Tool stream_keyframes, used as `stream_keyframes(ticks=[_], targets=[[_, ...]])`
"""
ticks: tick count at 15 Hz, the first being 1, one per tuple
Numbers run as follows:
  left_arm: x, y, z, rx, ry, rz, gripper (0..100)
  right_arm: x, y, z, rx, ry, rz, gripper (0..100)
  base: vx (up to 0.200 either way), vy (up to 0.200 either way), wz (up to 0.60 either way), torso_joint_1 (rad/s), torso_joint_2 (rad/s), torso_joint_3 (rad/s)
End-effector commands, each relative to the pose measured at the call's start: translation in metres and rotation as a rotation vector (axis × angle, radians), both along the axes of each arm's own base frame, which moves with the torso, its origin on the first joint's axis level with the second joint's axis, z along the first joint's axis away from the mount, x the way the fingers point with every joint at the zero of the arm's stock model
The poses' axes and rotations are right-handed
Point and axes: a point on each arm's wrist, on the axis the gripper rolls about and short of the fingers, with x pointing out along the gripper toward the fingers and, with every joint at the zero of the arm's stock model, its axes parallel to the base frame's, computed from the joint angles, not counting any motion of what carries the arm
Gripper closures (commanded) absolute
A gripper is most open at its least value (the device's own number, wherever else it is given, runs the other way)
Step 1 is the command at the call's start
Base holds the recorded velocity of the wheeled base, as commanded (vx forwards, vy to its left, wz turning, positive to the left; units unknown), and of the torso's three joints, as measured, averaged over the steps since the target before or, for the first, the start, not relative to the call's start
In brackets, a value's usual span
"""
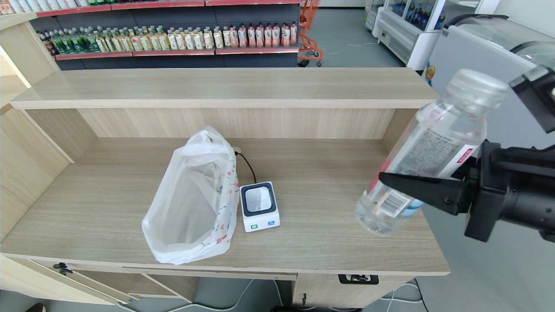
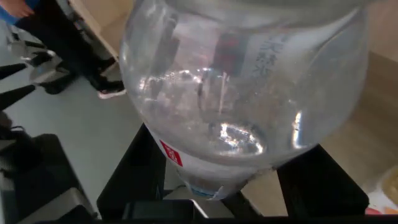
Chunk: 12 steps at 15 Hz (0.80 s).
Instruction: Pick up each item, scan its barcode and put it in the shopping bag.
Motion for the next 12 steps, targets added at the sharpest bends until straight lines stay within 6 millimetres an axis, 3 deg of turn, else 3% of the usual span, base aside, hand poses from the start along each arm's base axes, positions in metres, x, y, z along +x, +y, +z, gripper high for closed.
stream_keyframes(ticks=[1,4,8,9,12], targets=[[0.000,0.000,0.000,0.000,0.000,0.000,0,0.023,-0.023,-0.012,-0.146,-0.028,-0.289,100,0.000,0.000,0.00,0.000,0.00,0.000],[0.000,0.000,0.000,0.000,0.000,0.000,0,0.031,-0.025,-0.019,-0.263,-0.114,-0.344,100,0.000,0.000,0.00,0.000,0.00,0.000],[0.000,0.000,0.000,0.000,-0.002,0.000,0,0.057,-0.032,-0.024,-0.388,-0.239,-0.411,100,0.000,0.000,0.00,0.000,0.00,0.000],[0.000,0.000,0.000,0.000,0.000,0.000,0,0.072,-0.033,-0.029,-0.415,-0.299,-0.435,100,0.000,0.000,0.00,0.000,0.00,0.000],[0.000,0.000,0.000,0.000,0.000,0.000,0,0.077,-0.033,-0.039,-0.457,-0.351,-0.441,100,0.000,0.000,0.00,0.000,0.00,0.000]])
